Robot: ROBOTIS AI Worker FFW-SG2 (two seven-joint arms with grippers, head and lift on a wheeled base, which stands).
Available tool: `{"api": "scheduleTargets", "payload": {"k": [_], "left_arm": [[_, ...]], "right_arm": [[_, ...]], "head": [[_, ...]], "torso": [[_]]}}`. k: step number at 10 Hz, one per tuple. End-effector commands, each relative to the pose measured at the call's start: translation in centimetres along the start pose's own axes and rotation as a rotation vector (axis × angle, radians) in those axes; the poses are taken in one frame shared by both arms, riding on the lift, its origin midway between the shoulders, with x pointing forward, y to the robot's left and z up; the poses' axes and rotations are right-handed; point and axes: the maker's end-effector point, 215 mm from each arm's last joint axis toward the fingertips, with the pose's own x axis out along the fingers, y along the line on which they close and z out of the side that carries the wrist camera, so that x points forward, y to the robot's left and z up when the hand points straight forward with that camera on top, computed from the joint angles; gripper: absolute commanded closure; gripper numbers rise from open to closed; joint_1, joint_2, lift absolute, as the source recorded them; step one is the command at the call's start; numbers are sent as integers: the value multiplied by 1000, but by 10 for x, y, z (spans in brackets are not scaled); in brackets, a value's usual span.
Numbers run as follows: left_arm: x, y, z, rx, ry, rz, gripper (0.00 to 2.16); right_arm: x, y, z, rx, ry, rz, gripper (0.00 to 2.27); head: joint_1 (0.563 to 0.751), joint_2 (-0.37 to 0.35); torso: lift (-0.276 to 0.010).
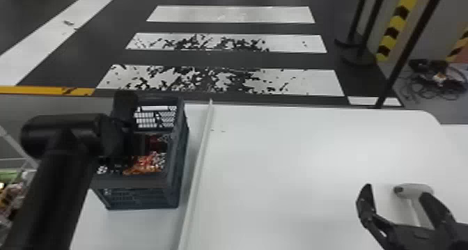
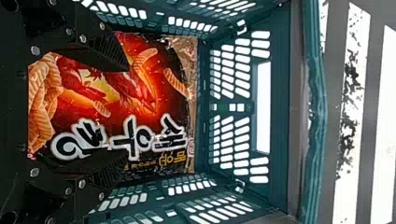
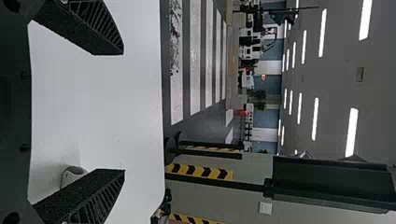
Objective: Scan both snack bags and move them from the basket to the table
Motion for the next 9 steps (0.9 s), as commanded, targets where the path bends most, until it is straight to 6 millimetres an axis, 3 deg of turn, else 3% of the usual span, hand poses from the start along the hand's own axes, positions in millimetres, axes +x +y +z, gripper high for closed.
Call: {"api": "scheduleTargets", "payload": {"k": [1,5,6,7,8,9], "left_arm": [[6,1,-6,5,20,7,410],[16,2,-17,14,45,13,421],[19,1,-19,13,44,12,745],[22,0,-21,11,40,1,920],[24,0,-21,9,29,5,1474],[25,2,-21,4,27,8,1818]], "right_arm": [[-1,-1,1,3,-8,-2,9],[-2,-4,4,11,-20,-10,9],[-3,-4,6,14,-25,-10,9],[-4,-4,6,15,-27,-11,9],[-4,-4,6,15,-27,-11,9],[-4,-4,6,16,-29,-10,9]], "head": [[695,42],[695,41],[695,39],[695,39],[695,37],[695,36]], "torso": [[-98],[-98],[-98],[-98],[-98],[-98]]}}
